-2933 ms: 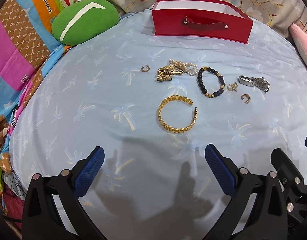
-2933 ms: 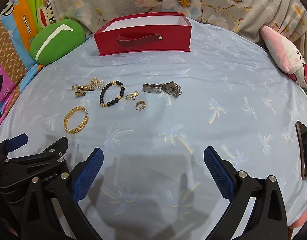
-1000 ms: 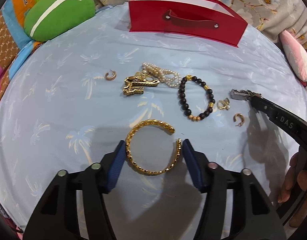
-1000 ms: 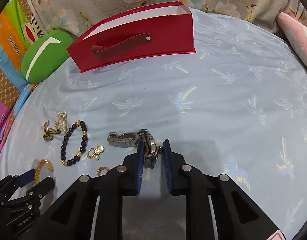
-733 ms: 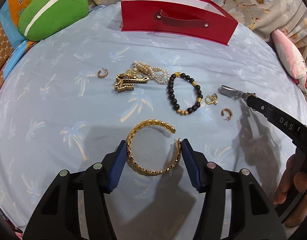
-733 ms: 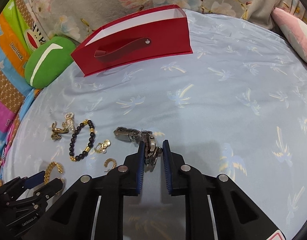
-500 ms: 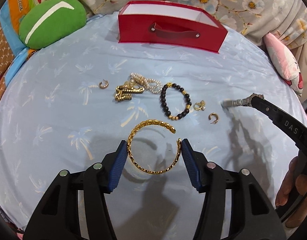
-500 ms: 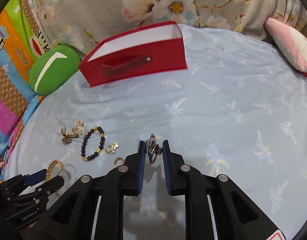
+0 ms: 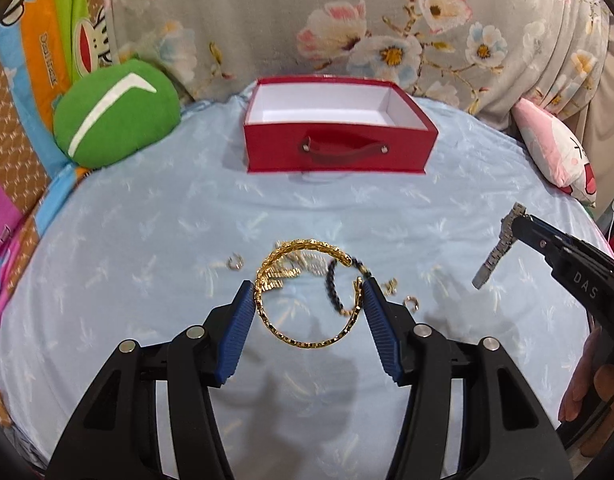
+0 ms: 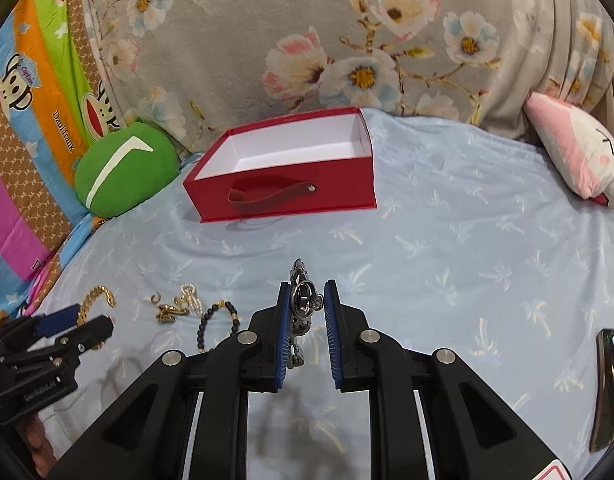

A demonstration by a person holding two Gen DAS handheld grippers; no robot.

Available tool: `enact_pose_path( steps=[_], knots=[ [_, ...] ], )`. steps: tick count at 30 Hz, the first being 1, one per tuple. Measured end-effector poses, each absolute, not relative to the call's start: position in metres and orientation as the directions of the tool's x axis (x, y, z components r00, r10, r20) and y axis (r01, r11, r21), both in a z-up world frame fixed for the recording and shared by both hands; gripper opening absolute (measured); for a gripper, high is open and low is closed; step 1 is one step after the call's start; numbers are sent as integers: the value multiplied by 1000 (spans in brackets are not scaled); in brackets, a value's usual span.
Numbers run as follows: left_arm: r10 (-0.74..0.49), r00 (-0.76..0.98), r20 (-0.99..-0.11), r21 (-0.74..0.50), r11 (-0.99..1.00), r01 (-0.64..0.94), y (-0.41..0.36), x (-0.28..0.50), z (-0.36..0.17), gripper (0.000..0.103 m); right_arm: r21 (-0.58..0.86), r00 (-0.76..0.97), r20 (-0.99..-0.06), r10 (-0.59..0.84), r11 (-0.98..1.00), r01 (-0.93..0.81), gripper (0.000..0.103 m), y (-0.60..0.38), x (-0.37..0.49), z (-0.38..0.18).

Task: Organize jewelry

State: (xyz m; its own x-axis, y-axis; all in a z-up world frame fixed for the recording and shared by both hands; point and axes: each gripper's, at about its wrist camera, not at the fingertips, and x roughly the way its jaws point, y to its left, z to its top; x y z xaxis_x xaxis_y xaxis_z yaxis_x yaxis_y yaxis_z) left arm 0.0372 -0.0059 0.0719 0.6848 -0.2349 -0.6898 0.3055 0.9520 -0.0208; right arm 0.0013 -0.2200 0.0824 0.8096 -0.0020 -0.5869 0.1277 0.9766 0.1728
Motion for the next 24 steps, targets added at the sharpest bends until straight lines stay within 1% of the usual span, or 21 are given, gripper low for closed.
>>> enact_pose_path(
  steps=[7,10,13,17,19,20,21,23,24],
  knots=[
    [-229,715,-661,1,952,305,-7,68,95,54,151,833,-554,-13,982,116,15,-225,30,102],
    [-228,728,-647,0,954,299,-7,71,99,54,143,831,-556,-16,983,115,15,-224,33,101],
    [-239,709,-664,-20,953,303,-8,71,90,54,171,806,-592,16,980,106,15,-222,34,85],
    [-243,670,-701,-38,951,305,-10,71,70,54,270,733,-671,114,958,97,15,-224,39,44],
    [-241,658,-714,-40,951,305,-11,70,63,54,264,698,-707,113,958,113,16,-225,39,28],
    [-240,652,-719,-39,951,307,-11,68,60,54,244,697,-712,84,961,133,19,-224,36,24],
    [-238,650,-721,-38,951,307,-11,67,59,54,215,700,-713,47,964,155,30,-224,32,23],
    [-232,649,-724,-33,952,304,-10,65,57,54,184,708,-706,9,968,171,44,-224,24,23],
    [-230,649,-725,-32,953,301,-10,64,57,54,182,703,-711,12,969,169,44,-223,22,22]
  ],
)
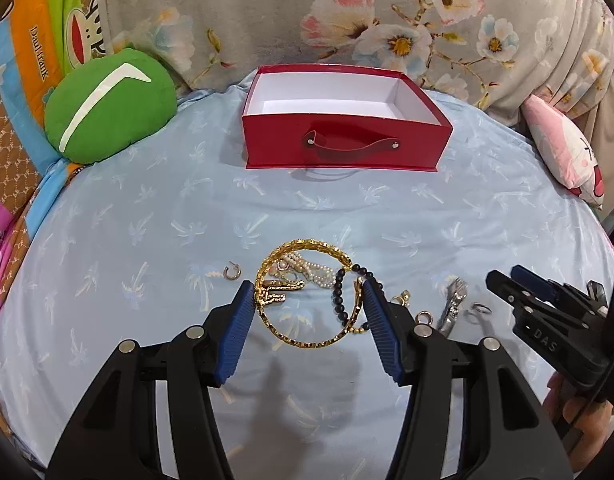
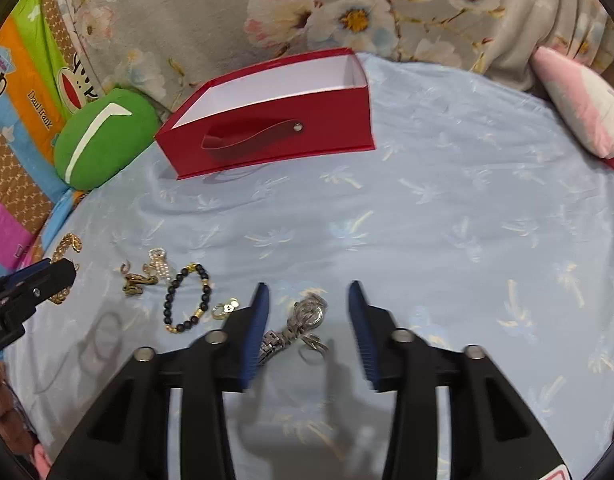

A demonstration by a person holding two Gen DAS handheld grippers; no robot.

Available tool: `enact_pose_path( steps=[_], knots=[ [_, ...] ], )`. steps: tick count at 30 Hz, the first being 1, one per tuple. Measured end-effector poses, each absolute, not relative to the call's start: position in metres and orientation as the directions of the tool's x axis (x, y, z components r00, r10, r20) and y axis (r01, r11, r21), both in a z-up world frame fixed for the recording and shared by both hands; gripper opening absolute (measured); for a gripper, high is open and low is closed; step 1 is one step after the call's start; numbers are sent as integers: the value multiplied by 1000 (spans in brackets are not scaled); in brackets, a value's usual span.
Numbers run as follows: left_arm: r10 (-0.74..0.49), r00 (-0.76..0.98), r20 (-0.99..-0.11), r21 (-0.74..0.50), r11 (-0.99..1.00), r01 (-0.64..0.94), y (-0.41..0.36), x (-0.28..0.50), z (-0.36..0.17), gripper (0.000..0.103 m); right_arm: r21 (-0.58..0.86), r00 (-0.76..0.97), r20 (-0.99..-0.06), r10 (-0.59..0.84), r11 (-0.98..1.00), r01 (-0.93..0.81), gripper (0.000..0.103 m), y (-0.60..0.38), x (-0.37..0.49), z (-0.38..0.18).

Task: Organize jewelry

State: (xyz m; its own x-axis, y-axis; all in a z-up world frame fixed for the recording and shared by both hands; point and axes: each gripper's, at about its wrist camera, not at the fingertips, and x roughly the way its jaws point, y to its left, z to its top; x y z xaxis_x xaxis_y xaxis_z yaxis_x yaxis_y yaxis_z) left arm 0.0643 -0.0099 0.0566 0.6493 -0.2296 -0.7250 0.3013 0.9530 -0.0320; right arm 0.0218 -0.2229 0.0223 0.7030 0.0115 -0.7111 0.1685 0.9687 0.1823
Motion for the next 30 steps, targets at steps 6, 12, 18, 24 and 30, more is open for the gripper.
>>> enact_pose_path(
  steps=[6,12,18,24,30],
  knots=[
    [-232,641,-731,-40,953,299,-12,62,54,54,219,647,-758,76,965,142,44,-213,20,0],
    [-223,633,-741,-32,954,298,-12,62,49,54,266,614,-783,100,946,185,43,-220,37,-20],
    [-215,622,-753,-35,957,288,-12,67,42,54,241,615,-786,65,948,208,43,-217,53,-26],
    [-215,610,-763,-39,957,288,-13,72,35,54,184,628,-778,3,957,223,23,-216,64,-27],
    [-215,604,-768,-43,957,287,-13,75,32,54,205,654,-756,21,957,207,11,-219,59,-21]
  ],
)
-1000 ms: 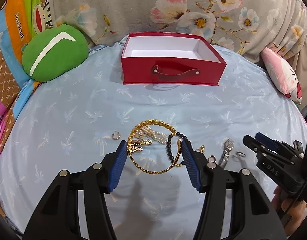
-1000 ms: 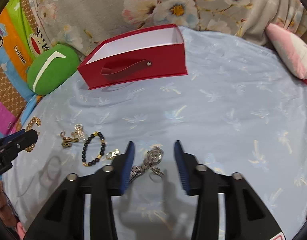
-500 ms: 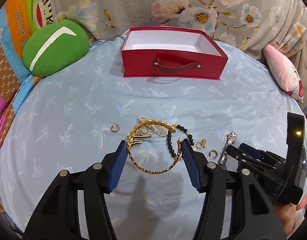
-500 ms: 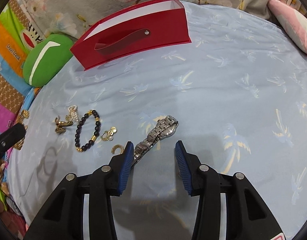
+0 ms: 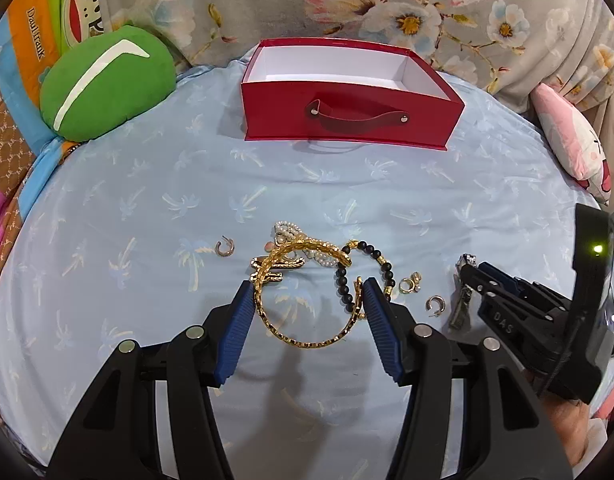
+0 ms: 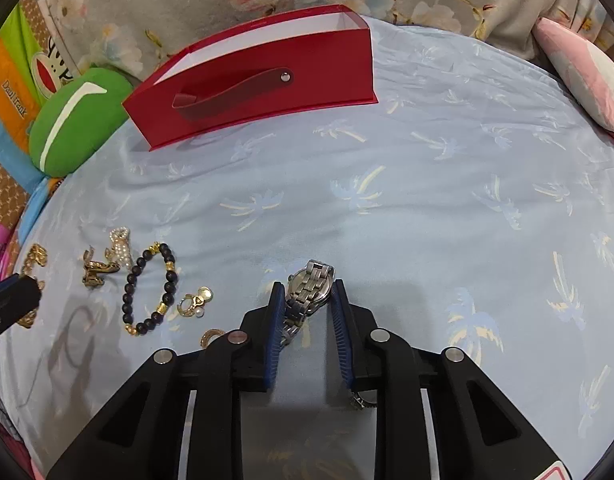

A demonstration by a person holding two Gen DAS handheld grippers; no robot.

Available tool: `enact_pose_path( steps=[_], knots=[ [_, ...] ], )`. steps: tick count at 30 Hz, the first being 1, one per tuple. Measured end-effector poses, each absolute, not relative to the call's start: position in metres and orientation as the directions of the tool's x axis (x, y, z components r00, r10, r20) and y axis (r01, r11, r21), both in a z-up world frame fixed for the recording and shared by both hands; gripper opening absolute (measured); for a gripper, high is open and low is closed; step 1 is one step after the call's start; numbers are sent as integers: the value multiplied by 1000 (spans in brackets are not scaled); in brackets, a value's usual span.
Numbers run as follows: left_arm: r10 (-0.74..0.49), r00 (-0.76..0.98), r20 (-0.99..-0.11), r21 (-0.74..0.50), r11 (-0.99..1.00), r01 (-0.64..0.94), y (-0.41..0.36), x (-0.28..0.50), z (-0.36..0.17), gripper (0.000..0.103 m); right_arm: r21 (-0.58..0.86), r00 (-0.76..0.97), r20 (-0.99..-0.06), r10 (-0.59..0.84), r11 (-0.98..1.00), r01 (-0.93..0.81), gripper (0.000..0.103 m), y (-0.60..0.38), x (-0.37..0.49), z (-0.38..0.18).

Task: Organize jewelry

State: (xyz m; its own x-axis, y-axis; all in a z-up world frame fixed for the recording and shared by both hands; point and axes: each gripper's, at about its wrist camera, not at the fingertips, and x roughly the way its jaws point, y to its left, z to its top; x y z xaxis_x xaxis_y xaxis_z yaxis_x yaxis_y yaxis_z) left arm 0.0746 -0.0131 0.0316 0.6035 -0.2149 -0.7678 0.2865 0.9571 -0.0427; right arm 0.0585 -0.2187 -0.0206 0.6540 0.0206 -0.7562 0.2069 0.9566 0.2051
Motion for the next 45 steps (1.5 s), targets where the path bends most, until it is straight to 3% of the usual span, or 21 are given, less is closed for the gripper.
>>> enact_pose_path(
  steps=[13,23,29,36,45],
  knots=[
    [-212,647,-733,-35,961,275,-7,78,50,54,225,729,-684,33,960,169,9,-224,50,28],
    [-216,713,-667,4,956,294,-9,107,99,54,182,820,-571,40,980,79,9,-225,77,112],
    [-195,781,-593,67,955,289,-27,161,144,54,152,862,-505,47,988,35,9,-234,135,164],
    [-204,813,-545,95,949,302,-63,256,174,54,157,868,-493,57,987,24,9,-256,240,188],
    [-200,754,-626,56,952,300,-107,385,140,54,138,823,-567,29,989,61,9,-273,356,155]
  ],
)
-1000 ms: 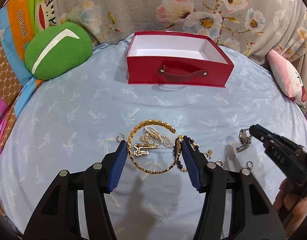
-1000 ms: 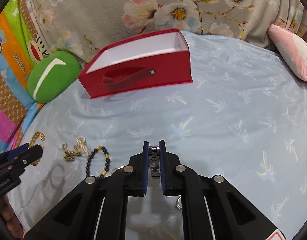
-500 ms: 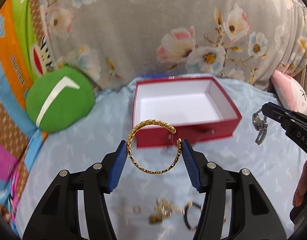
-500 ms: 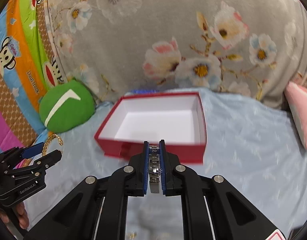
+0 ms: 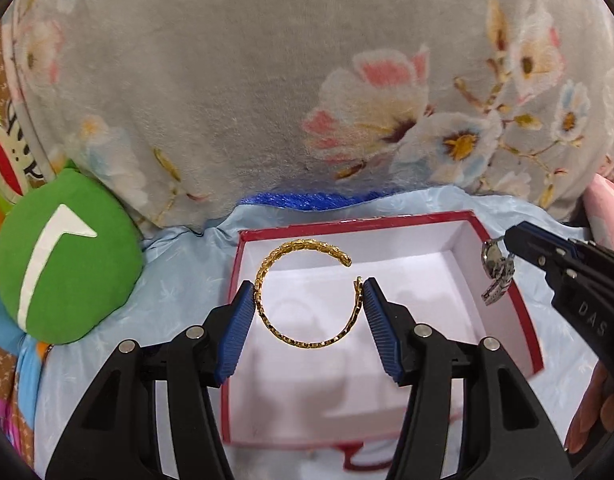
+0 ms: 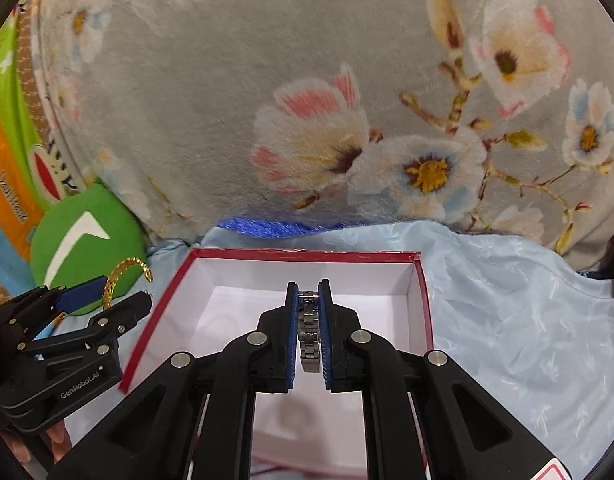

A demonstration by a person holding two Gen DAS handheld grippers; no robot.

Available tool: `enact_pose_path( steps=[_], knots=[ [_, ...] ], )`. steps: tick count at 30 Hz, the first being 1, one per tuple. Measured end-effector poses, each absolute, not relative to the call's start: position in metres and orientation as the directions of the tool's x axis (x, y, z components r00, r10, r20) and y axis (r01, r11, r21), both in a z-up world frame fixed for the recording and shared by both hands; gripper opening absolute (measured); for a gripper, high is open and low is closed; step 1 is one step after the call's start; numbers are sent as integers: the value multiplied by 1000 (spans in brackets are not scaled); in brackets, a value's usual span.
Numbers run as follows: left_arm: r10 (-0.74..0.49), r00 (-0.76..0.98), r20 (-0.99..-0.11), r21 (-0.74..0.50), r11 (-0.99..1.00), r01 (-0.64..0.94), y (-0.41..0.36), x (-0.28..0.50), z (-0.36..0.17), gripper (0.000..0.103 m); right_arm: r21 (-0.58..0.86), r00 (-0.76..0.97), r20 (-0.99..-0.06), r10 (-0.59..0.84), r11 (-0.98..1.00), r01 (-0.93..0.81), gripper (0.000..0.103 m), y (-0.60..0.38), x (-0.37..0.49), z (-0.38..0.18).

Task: Organize jewelry
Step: 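Carry the watch into the red box and open the right tool while the left releases the cuff there, then withdraw both tools from the red box back toward the jewelry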

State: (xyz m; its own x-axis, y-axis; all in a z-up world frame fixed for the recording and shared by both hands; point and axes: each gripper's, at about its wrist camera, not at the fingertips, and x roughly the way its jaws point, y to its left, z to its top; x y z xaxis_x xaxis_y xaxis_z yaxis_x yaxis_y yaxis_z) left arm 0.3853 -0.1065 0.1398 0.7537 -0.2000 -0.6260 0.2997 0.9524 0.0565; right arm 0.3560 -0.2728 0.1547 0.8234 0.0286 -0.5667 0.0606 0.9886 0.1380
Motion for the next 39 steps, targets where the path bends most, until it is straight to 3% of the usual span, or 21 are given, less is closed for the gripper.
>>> enact_pose_path(
  steps=[14,15,17,18,21,22,29,32,33,39],
  knots=[
    [-174,660,-731,9,964,264,-126,477,73,54,90,728,-685,-20,990,112,9,-280,440,88],
    [-174,659,-732,10,964,267,-128,479,70,56,86,726,-688,-20,990,109,9,-280,442,86],
    [-140,671,-728,37,969,242,-129,482,66,73,74,744,-668,-33,991,111,10,-280,440,86],
    [-138,684,-717,40,971,237,-129,482,66,82,64,757,-652,-45,991,114,14,-280,438,88],
    [-156,717,-679,18,973,228,-121,477,75,86,43,793,-604,-75,991,126,37,-281,424,96],
    [-158,724,-671,12,975,223,-118,475,78,86,44,801,-593,-76,991,126,37,-282,420,99],
    [-185,769,-612,-22,976,218,-87,422,105,86,113,866,-500,-20,990,88,38,-285,338,127],
    [-177,785,-594,0,975,220,-68,373,115,87,147,887,-462,19,988,55,46,-282,280,134],
    [-173,784,-596,10,975,222,-62,354,116,93,159,891,-453,35,986,43,48,-280,260,134],
    [-133,756,-641,53,975,216,-25,243,100,94,206,891,-443,98,979,-5,52,-261,134,122]
  ],
)
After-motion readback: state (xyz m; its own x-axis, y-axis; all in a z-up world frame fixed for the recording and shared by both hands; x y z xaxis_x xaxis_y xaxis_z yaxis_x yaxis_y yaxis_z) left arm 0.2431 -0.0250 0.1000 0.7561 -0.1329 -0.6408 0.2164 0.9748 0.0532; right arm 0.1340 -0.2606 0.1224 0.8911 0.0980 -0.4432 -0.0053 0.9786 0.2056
